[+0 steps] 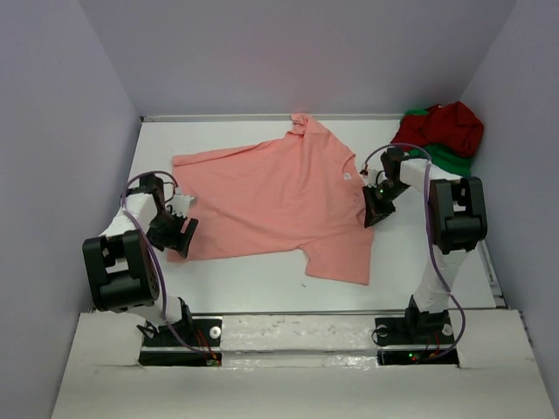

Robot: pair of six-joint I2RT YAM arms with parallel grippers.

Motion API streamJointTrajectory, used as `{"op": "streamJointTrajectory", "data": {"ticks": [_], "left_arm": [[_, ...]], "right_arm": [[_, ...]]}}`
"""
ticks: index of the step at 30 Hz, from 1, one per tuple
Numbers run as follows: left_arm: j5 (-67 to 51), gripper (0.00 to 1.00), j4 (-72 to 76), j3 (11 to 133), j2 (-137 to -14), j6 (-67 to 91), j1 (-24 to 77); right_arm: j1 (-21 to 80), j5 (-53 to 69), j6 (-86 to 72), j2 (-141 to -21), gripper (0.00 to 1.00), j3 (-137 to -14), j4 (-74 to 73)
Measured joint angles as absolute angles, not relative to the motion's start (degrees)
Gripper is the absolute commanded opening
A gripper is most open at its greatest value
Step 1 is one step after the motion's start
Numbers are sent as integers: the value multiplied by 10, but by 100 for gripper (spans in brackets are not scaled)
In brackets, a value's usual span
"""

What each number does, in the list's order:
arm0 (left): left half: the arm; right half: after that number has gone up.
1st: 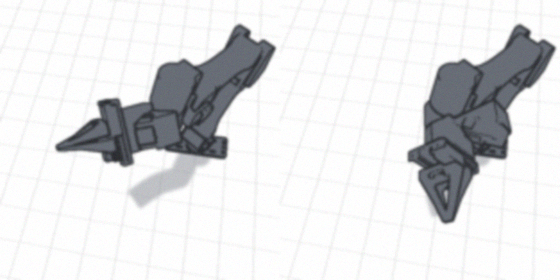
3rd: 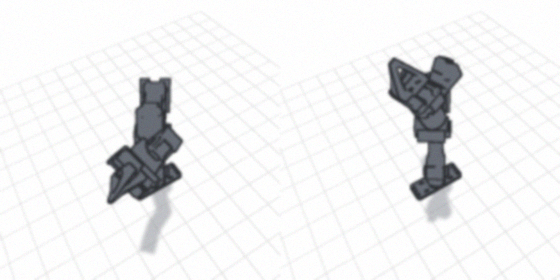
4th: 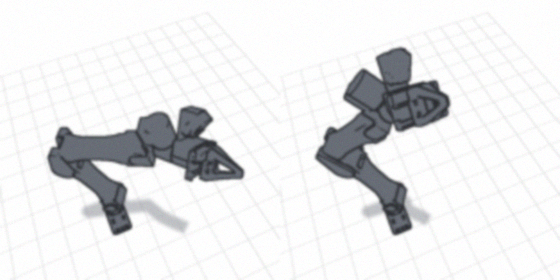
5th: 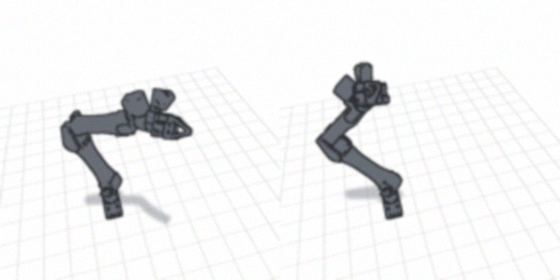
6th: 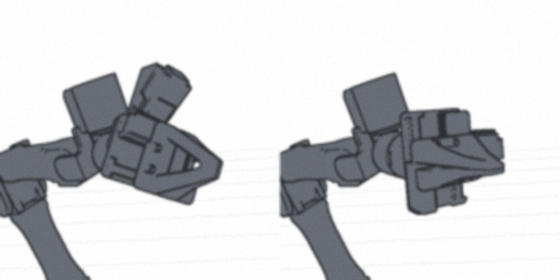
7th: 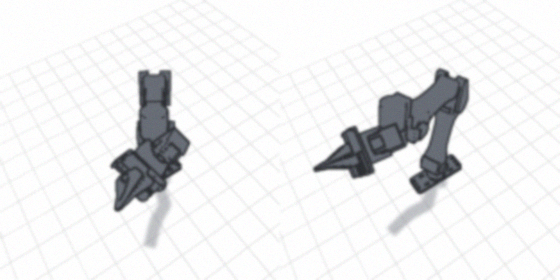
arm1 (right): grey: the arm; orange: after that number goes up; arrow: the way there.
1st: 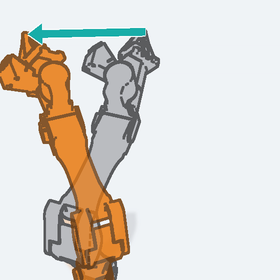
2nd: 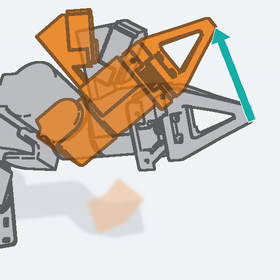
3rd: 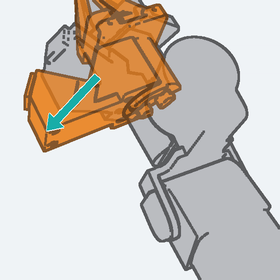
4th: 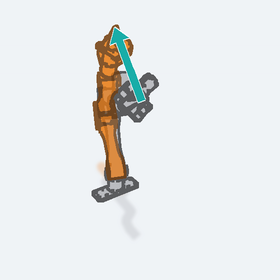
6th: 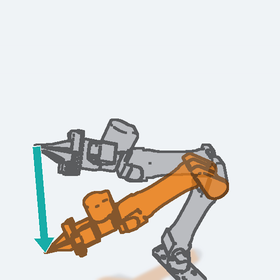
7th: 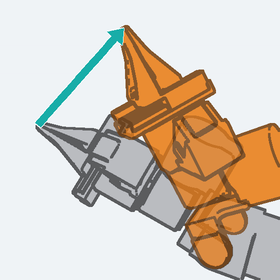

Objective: Fold and stack the t-shirts
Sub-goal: Flatten out the tshirt

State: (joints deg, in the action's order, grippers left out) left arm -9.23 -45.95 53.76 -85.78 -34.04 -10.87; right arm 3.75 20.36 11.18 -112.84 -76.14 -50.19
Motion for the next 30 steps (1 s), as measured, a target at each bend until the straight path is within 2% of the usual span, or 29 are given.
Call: {"op": "streamJointTrajectory", "data": {"ticks": [5,6,9,23,26,27,29,30], "left_arm": [[-98,78,-453,490,-858,-341,-117],[-101,73,-451,483,-858,-341,-117],[-105,69,-447,470,-862,-340,-118],[-79,69,-397,470,-867,-314,-125],[-72,50,-389,470,-867,-310,-125],[-70,31,-386,470,-867,-308,-125],[-69,17,-382,470,-867,-306,-125],[-70,3,-380,470,-867,-306,-125]], "right_arm": [[37,197,114,-1126,0,-761,-496],[37,196,114,-1126,0,-761,-495],[37,195,114,-1126,0,-761,-495],[37,195,116,-1125,0,-761,-494],[37,195,116,-1125,0,-761,-494],[37,195,116,-1125,0,-761,-494],[37,195,116,-1125,0,-761,-494],[37,195,116,-1125,0,-761,-494]]}}
